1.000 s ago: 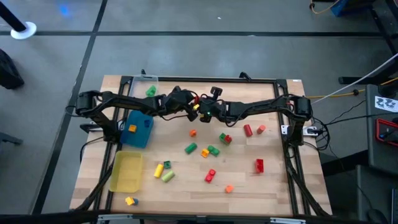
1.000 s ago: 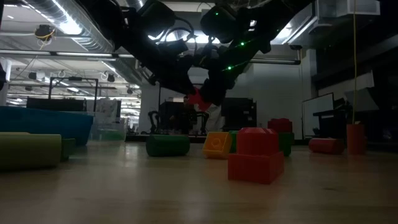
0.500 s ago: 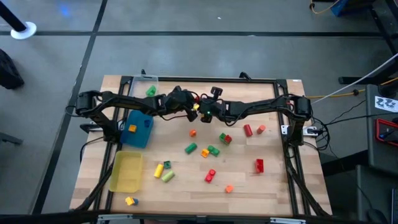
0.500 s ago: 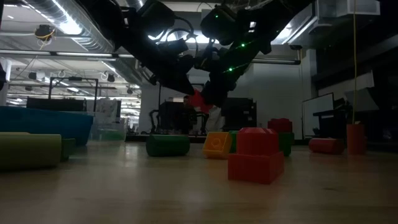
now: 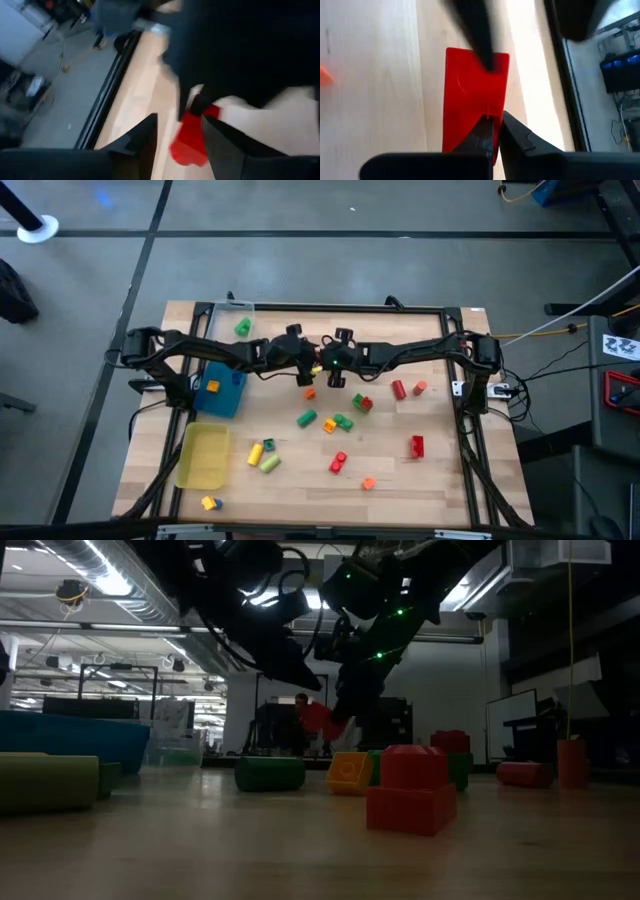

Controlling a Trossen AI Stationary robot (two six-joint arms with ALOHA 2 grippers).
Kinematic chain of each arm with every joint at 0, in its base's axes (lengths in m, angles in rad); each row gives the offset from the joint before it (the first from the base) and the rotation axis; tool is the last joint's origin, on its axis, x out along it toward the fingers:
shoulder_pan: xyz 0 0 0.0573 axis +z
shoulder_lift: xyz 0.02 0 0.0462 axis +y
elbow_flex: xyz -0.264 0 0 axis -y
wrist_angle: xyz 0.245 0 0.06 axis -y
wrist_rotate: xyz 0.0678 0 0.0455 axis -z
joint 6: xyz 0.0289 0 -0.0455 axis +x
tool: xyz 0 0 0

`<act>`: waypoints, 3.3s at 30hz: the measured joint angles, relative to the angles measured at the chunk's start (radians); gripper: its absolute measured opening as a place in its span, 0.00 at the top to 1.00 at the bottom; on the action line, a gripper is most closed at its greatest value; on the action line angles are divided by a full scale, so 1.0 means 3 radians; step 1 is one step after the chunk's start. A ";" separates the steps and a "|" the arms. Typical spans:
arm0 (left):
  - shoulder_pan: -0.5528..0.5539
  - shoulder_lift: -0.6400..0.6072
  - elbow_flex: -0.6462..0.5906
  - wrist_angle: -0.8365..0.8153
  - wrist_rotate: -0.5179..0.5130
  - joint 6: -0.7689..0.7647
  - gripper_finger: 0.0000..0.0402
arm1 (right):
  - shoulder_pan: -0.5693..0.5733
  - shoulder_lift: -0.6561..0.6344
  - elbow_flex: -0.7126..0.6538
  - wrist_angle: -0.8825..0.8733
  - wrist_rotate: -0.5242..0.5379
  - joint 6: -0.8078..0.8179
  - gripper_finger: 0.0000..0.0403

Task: Sort blocks by size
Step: Put the top red 2 stud game piece into the transparent bin

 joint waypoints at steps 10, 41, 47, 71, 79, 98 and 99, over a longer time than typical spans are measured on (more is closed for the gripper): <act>-0.0293 -0.0001 0.0003 -0.0326 0.0008 0.0258 0.65 | -0.0018 -0.0006 0.0192 -0.0286 -0.0477 0.0004 0.97; -0.0452 0.0057 0.0014 -0.0563 0.0025 0.0582 0.65 | -0.0020 -0.0006 0.0837 -0.1333 -0.1378 0.0309 0.97; -0.0452 0.0169 0.0014 -0.0562 0.0023 0.0565 0.65 | -0.0020 -0.0004 0.0837 -0.1336 -0.1399 0.0307 0.97; -0.0213 0.0326 -0.0006 -0.0241 0.0018 0.0503 0.99 | -0.0020 -0.0017 0.0849 -0.1177 -0.1395 0.0365 0.98; -0.0186 0.0346 -0.0003 -0.0254 -0.0072 0.0485 1.00 | 0.0001 -0.0019 0.0848 -0.1043 -0.1483 0.0350 0.95; -0.0136 0.0281 0.0000 -0.0511 -0.0336 0.0455 1.00 | -0.0255 -0.0324 0.0910 -0.1751 -0.1299 -0.0287 0.73; -0.0115 0.0257 0.0000 -0.0570 -0.0356 0.0415 1.00 | -0.0283 -0.0379 0.0932 -0.1853 -0.1256 -0.0336 0.73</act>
